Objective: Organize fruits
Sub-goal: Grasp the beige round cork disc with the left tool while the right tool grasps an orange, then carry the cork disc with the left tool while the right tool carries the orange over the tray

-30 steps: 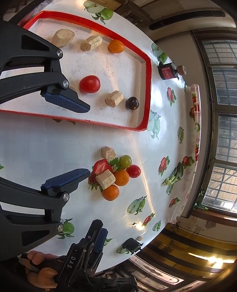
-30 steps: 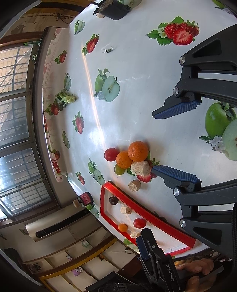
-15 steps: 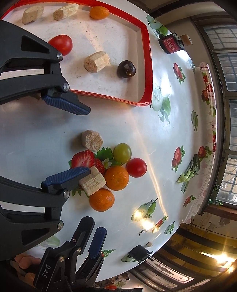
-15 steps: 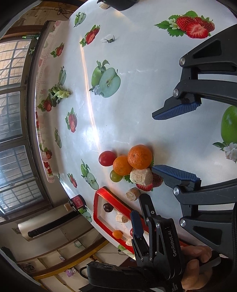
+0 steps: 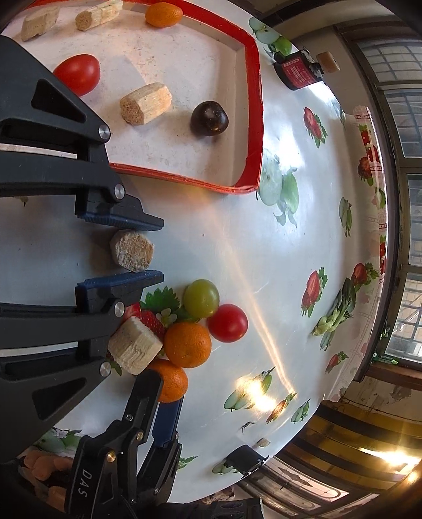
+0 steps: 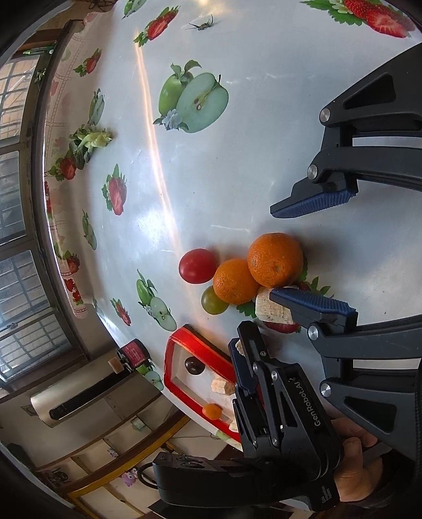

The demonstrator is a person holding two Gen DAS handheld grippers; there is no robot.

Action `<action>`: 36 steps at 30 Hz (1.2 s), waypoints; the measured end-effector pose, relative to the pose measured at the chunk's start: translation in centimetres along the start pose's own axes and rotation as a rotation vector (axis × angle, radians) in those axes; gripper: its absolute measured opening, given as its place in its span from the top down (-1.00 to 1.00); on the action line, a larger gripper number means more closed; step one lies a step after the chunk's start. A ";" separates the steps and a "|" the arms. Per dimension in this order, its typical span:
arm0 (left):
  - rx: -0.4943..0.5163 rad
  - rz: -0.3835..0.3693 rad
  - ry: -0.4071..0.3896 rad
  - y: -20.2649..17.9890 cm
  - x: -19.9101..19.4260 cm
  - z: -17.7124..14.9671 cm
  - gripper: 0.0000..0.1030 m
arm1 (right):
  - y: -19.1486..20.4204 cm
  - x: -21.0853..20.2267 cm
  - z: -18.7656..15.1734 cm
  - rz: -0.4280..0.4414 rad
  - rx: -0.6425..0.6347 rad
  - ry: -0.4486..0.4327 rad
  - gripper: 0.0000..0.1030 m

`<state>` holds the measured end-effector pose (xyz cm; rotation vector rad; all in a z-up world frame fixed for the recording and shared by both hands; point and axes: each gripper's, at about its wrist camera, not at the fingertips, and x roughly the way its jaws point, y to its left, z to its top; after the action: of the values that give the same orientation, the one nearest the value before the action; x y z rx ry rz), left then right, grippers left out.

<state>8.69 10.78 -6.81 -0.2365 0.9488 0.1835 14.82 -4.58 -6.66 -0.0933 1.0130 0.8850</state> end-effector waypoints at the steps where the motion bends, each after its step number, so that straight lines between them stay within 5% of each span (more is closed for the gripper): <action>1: -0.006 -0.009 0.000 0.2 -0.1 -0.1 0.57 | -0.1 0.1 0.1 0.011 0.008 -0.001 0.16; 2: -0.011 -0.017 0.001 0.4 -0.2 -0.1 0.57 | -0.1 0.2 0.1 0.025 0.014 0.001 0.28; 19: -0.065 -0.108 -0.054 0.5 -5.6 -3.2 0.57 | 2.6 -3.6 -0.2 -0.020 -0.050 -0.076 0.30; 36: -0.109 -0.081 -0.130 2.5 -11.1 -6.2 0.57 | 7.8 -5.3 -0.9 0.027 -0.139 -0.099 0.30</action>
<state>-3.06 10.85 -1.49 -0.3585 0.7995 0.1740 7.67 -3.06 -0.64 -0.1517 0.8620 0.9752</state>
